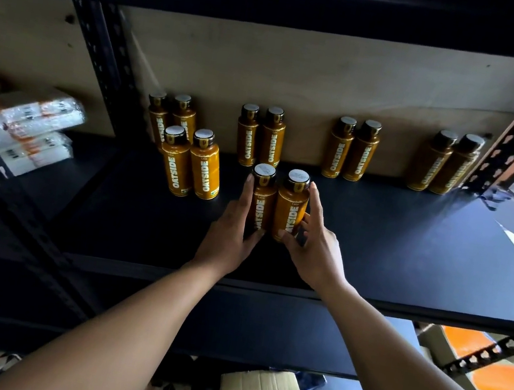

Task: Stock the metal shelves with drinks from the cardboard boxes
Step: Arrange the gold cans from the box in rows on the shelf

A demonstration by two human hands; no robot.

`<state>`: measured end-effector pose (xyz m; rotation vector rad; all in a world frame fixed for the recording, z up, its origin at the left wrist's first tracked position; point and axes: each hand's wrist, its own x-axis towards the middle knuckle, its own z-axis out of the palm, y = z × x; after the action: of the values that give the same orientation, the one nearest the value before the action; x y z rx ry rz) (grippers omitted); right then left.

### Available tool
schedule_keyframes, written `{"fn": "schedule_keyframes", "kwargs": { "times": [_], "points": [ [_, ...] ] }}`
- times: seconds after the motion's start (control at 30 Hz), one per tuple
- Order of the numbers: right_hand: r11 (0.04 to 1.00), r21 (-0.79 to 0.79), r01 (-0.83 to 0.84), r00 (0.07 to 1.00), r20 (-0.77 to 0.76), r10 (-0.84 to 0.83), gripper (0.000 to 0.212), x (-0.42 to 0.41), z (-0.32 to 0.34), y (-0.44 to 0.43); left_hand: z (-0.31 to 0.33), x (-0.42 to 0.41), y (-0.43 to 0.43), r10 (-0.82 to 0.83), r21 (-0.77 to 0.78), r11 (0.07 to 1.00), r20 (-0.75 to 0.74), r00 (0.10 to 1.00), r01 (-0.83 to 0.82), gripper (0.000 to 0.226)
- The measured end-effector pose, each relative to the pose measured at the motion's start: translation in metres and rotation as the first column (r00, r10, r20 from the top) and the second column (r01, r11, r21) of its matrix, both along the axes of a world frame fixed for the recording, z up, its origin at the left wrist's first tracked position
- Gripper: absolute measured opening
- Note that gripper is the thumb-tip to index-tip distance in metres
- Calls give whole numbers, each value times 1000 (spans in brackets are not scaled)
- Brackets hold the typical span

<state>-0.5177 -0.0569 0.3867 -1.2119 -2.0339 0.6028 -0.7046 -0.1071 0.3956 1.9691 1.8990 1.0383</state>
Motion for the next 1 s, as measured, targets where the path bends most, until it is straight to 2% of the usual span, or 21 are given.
{"fn": "schedule_keyframes", "kwargs": {
  "times": [0.17,0.33,1.0],
  "points": [
    [1000,-20,-18,1000,0,18,106,7,6,21,0,5,20,1,1,1000,-28,1000,-1,109],
    [1000,-29,-2,1000,16,2,104,9,7,38,2,9,41,12,-40,999,-37,999,-13,103],
    [998,-69,-9,999,38,11,109,4,9,89,3,9,91,22,-77,997,-30,999,-24,103]
  ]
}}
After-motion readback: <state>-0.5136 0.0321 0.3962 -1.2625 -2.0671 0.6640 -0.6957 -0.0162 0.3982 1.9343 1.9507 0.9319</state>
